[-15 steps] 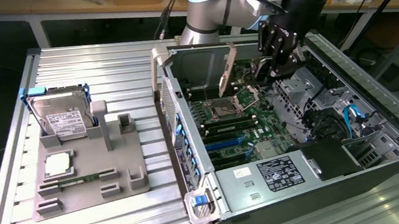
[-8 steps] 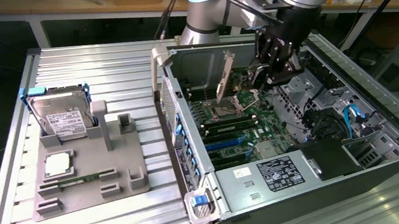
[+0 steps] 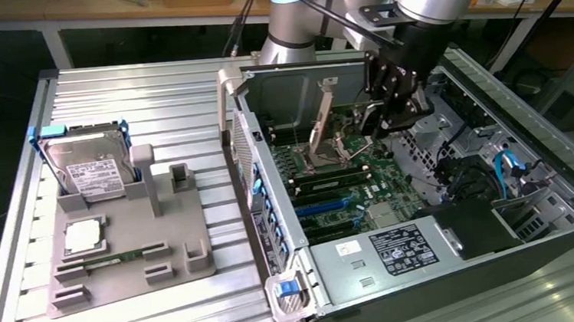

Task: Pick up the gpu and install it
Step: 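Insert the gpu into the slot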

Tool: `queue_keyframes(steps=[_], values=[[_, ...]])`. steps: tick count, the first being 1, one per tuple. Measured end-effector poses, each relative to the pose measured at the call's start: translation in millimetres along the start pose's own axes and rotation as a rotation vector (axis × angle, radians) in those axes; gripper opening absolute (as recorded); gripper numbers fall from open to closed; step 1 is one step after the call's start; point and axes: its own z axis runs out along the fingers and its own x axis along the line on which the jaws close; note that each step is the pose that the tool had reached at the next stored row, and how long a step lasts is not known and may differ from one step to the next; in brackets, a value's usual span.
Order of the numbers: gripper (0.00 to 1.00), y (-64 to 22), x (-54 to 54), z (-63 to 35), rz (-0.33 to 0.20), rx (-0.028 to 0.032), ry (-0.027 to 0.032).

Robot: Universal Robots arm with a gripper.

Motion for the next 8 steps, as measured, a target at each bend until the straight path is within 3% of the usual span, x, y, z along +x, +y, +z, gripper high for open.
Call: queue_keyframes(steps=[8], values=[[0.29, 2.5, 8.7, 11.9, 0.0, 0.0, 0.0019]])
